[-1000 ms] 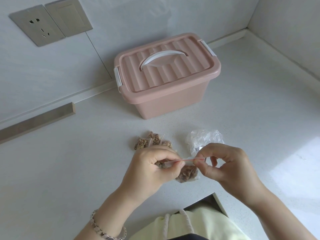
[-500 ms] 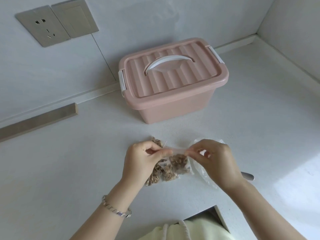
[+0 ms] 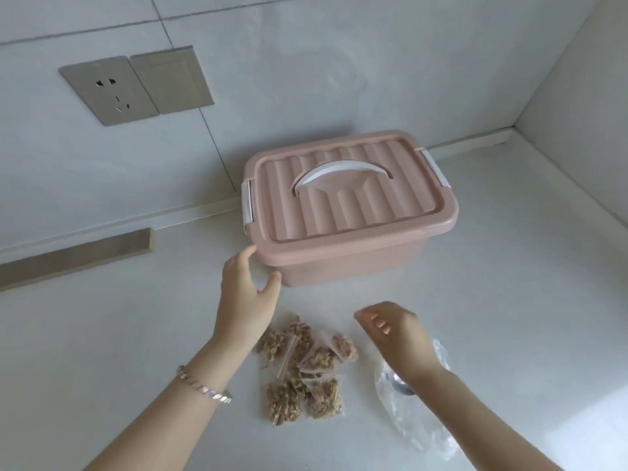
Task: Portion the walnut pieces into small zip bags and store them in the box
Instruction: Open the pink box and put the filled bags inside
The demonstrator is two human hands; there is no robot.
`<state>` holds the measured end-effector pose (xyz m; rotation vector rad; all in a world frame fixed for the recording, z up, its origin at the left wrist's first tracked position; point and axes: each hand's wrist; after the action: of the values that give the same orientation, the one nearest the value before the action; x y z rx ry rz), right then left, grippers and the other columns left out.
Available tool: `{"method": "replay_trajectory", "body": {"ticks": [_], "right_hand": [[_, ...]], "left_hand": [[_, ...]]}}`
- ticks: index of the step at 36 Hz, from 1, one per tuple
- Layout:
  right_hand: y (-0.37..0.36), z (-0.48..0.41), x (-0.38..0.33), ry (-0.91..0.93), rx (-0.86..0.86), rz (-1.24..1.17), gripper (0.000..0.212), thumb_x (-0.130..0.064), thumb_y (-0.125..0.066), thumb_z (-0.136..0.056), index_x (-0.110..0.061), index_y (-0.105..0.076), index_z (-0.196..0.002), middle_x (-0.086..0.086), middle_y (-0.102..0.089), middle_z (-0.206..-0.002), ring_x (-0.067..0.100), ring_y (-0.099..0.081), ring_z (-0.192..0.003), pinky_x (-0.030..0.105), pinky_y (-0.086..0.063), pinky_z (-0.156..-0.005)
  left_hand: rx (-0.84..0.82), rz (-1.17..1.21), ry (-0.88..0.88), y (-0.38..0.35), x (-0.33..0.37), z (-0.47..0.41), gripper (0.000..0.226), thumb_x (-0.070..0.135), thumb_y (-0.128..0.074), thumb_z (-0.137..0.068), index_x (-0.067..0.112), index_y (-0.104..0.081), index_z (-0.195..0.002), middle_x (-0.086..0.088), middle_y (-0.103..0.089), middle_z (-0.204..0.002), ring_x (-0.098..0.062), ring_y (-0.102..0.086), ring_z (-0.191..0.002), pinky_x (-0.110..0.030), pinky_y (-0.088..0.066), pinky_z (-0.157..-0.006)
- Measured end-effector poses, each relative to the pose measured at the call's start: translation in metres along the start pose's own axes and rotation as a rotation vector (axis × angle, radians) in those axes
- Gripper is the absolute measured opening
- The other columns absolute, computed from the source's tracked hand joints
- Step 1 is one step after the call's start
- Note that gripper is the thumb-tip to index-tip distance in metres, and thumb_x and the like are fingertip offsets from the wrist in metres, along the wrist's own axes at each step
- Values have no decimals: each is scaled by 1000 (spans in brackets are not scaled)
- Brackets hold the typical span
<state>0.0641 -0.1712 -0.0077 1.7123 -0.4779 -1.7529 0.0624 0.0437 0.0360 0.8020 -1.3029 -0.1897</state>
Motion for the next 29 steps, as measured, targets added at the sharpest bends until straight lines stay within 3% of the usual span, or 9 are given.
{"method": "replay_trajectory", "body": {"ticks": [2,6,10,13,16,20,23,26,29], "right_hand": [[32,-24,-12,76,238,-41,10,-18,-64,-85,-11,-71,-83,-3,-65,-79,1,-56,-61,11,-41,-59],[96,-93,-22,139,461,51,12,-11,-58,-88,-5,-69,-87,8,-65,-86,24,-58,-73,30,-45,-67],[129,-154,-2,-102,345,219,32,-24,-50,-92,-11,-58,-119,15,-53,-122,32,-49,-114,39,-42,-92],[131,-179,15,-320,173,206,40,-30,-41,-96,-11,-46,-131,19,-50,-128,34,-45,-120,37,-38,-95],[126,-185,18,-312,143,86,29,-25,-38,-97,-4,-57,-92,21,-56,-92,28,-52,-87,31,-35,-70],[124,-172,21,-346,173,39,47,-33,-44,-95,-9,-42,-55,9,-37,-58,23,-37,-62,33,-24,-52],[124,-157,25,-397,165,49,50,-43,-48,-90,-15,-28,-53,5,-29,-55,22,-29,-55,32,-19,-49],[127,-141,29,-396,135,139,52,-47,-45,-90,-13,-34,-53,6,-36,-52,24,-35,-51,30,-25,-49],[128,-131,29,-397,117,248,53,-46,-38,-94,-12,-43,-53,5,-48,-55,28,-48,-61,29,-34,-55]], "left_hand": [[13,-29,0,-2,9,-21,56,21,-56,-89,13,-33,-138,-7,-36,-136,-19,-33,-128,-29,-30,-101],[-37,-60,93,-9,21,-64,46,11,-44,-92,5,-35,-136,-20,-38,-130,-31,-37,-122,-37,-34,-98],[11,-37,125,-18,17,-90,39,10,-36,-93,3,-38,-131,-24,-48,-115,-40,-51,-101,-41,-43,-82],[38,-55,132,-20,13,-97,35,14,-36,-94,0,-41,-127,-26,-50,-112,-43,-51,-98,-44,-43,-79],[28,-50,106,-17,11,-97,33,15,-39,-95,2,-43,-124,-23,-51,-110,-39,-52,-95,-39,-43,-76],[45,-3,63,-7,11,-89,16,8,-41,-93,8,-50,-107,-9,-54,-89,-23,-48,-76,-18,-34,-54],[88,43,82,-1,7,-76,16,7,-47,-90,20,-47,-99,6,-50,-74,-22,-49,-76,-15,-33,-55],[115,75,98,2,1,-60,19,11,-53,-90,16,-51,-107,14,-49,-75,-15,-51,-71,-13,-33,-58],[118,88,77,0,-1,-46,23,17,-54,-92,10,-51,-113,13,-48,-75,-2,-46,-64,-13,-33,-56]]}}
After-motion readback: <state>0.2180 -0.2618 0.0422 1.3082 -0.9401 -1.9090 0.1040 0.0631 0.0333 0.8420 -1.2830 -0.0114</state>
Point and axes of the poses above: each hand's wrist, its own z-axis away from the middle knuckle, its own y-axis out of the back of the hand, x = y × z
